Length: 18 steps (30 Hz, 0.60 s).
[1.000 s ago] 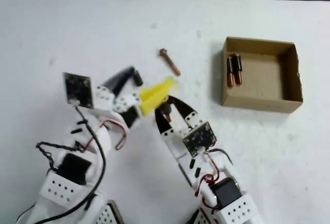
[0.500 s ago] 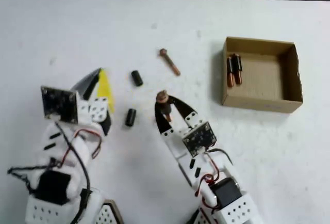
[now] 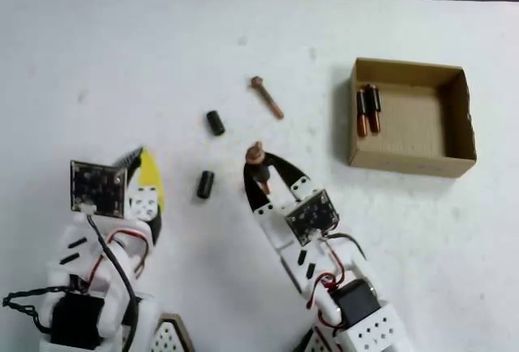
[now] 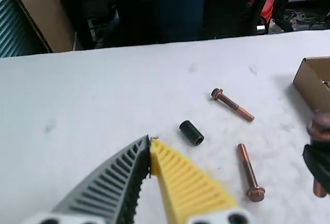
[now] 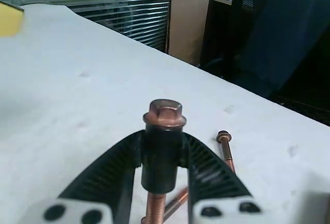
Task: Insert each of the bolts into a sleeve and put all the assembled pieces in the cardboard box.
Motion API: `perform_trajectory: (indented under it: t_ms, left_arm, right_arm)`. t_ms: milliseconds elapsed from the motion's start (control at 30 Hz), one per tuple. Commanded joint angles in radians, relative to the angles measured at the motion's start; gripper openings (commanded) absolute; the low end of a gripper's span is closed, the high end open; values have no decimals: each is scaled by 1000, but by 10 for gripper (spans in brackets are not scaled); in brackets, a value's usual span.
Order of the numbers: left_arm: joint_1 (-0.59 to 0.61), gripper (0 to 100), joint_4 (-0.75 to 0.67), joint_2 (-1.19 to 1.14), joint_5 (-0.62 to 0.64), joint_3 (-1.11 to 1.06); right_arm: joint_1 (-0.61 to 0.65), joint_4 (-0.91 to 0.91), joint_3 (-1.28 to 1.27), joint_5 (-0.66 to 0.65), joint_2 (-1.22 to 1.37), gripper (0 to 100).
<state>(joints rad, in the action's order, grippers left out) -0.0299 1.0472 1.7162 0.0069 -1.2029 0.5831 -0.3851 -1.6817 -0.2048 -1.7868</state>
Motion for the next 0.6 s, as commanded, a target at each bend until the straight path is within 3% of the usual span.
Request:
perform_trajectory:
  t_ms: [0,233,567]
  left_arm:
    - [45,22,51,8,-3,8]
    - [179,22,52,8,-6,2]
    - [173,22,46,10,-11,11]
  right_arm:
    - [-39,1,-8,-14,-13,17]
    - [-56,1,-8,-14,-13,17]
    - [-56,1,-8,-14,-13,17]
